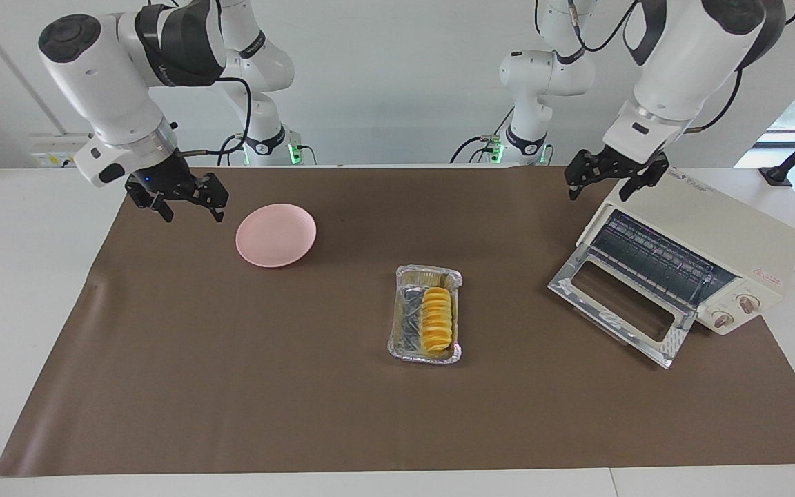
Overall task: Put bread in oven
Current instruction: 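Release the tray and retract the right gripper while the left gripper rises, then grasp the foil tray with the left gripper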
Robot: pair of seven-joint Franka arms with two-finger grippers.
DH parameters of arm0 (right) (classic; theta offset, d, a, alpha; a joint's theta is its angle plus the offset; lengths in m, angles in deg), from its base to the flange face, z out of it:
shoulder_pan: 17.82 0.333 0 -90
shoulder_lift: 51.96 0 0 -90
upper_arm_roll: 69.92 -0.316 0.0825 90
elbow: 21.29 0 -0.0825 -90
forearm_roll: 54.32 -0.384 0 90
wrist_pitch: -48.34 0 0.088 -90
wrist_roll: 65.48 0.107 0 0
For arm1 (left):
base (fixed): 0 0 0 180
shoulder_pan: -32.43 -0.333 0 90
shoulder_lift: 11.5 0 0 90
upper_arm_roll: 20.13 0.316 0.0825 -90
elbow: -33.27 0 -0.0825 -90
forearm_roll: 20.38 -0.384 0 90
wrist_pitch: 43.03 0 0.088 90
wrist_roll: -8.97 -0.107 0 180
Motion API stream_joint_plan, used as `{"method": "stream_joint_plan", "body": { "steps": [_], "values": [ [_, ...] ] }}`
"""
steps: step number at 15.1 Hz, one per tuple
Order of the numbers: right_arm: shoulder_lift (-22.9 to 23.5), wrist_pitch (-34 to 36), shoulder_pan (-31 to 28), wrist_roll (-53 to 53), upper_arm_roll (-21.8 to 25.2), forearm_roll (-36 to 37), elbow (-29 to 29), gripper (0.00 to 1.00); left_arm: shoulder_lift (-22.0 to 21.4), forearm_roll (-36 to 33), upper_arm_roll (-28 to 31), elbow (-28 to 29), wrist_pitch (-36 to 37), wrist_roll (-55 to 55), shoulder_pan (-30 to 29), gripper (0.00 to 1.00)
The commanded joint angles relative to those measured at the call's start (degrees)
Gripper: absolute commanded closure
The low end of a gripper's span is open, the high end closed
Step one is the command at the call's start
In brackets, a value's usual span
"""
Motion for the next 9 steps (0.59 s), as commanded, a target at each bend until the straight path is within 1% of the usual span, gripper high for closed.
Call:
{"method": "stream_joint_plan", "body": {
  "steps": [1, 2, 3, 5, 8, 9],
  "values": [
    [-0.2, 0.1, -2.7, -2.6, -0.7, 0.9, 0.2, 0.0, 7.1, 1.6, 1.0, -7.3, -2.7, 3.0, 4.9, 0.0],
    [-0.2, 1.1, -2.7, -2.6, -0.7, 0.9, 0.2, 0.0, 9.1, 1.5, 1.1, -7.3, -3.9, 4.6, 7.1, 0.0],
    [-0.2, 1.8, -2.7, -2.6, -0.7, 0.9, 0.2, 0.0, 9.7, 1.3, 1.0, -6.5, -6.1, 5.1, 8.9, 0.0],
    [-0.4, 3.3, -2.7, -2.6, -0.8, 0.9, 0.5, 0.0, 10.1, 1.3, 1.0, -3.1, -9.7, 5.8, 11.7, 0.0],
    [-0.9, 3.7, -2.6, -2.5, -0.8, 0.8, 1.2, 0.0, 15.3, 1.0, 1.0, -2.2, -15.9, 11.5, 16.1, 0.0],
    [-0.9, 3.8, -2.6, -2.6, -0.8, 0.8, 1.1, 0.0, 16.4, 0.9, 1.0, -2.1, -16.9, 12.0, 16.6, 0.0]
  ]
}}
